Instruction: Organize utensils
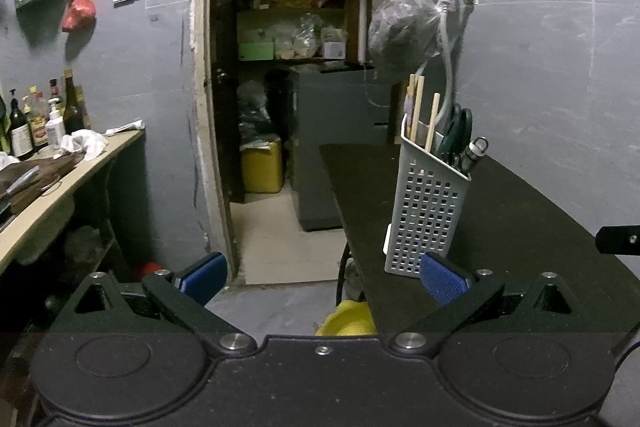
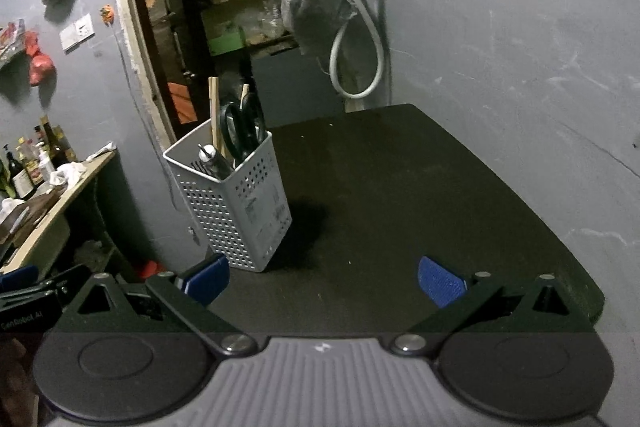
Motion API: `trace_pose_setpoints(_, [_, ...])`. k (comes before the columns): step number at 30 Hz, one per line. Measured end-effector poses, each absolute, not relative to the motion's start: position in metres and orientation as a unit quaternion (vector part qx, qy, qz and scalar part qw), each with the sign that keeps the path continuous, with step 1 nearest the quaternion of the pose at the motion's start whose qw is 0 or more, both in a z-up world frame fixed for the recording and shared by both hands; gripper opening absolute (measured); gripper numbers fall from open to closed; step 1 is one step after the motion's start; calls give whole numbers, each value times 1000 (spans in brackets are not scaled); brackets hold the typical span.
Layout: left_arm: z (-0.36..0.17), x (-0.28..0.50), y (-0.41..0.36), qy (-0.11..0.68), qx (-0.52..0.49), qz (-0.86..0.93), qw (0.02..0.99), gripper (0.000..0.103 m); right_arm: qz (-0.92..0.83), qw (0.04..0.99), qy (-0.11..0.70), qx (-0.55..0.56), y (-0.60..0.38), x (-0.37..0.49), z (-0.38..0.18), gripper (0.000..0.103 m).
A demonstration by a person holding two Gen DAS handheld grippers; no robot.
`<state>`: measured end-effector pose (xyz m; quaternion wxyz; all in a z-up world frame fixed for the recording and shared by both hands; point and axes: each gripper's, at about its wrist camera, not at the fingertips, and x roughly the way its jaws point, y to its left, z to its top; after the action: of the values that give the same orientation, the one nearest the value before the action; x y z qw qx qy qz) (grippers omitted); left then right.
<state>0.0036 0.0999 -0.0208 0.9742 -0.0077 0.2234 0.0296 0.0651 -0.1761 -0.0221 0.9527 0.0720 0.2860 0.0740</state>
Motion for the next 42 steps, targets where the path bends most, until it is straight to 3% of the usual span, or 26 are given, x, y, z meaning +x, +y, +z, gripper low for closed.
trace_pose_setpoints(42, [-24, 6, 88, 221, 22, -15, 975, 102, 85, 944, 311, 65, -166, 56, -34, 103])
